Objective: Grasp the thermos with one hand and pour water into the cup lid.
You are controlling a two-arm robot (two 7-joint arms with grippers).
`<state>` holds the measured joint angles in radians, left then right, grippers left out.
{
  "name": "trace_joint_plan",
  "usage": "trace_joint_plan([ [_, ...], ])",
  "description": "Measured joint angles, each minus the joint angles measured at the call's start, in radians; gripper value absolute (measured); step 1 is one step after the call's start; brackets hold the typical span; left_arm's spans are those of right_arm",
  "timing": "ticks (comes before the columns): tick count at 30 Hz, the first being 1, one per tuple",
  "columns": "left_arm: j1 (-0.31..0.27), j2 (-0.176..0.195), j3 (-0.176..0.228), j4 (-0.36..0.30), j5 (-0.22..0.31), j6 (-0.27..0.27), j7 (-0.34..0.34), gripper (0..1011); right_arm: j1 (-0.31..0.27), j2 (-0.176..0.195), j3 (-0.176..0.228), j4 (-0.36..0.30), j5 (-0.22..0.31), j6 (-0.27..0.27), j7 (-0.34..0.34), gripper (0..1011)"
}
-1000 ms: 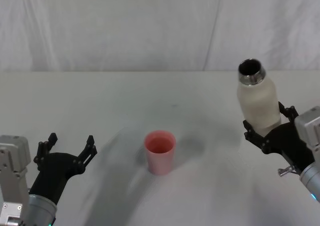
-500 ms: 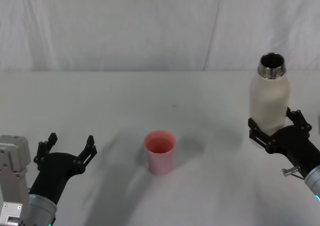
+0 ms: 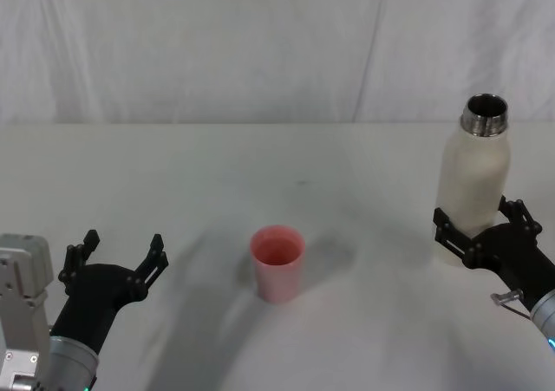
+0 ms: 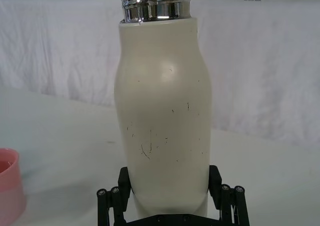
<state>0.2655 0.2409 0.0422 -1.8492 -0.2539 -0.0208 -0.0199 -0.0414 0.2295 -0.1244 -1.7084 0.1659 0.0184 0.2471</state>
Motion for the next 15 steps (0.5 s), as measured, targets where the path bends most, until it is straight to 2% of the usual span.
trace_joint_plan([
  [7,0.0,0.0,0.0,0.0,0.0,0.0,0.0,1001,0.009,0.007,-0.002,0.01,0.04,0.025,0.003,960],
  [15,0.0,0.0,0.0,0.0,0.0,0.0,0.0,1001,0.02,0.01,-0.006,0.031,0.077,0.03,0.006,960],
])
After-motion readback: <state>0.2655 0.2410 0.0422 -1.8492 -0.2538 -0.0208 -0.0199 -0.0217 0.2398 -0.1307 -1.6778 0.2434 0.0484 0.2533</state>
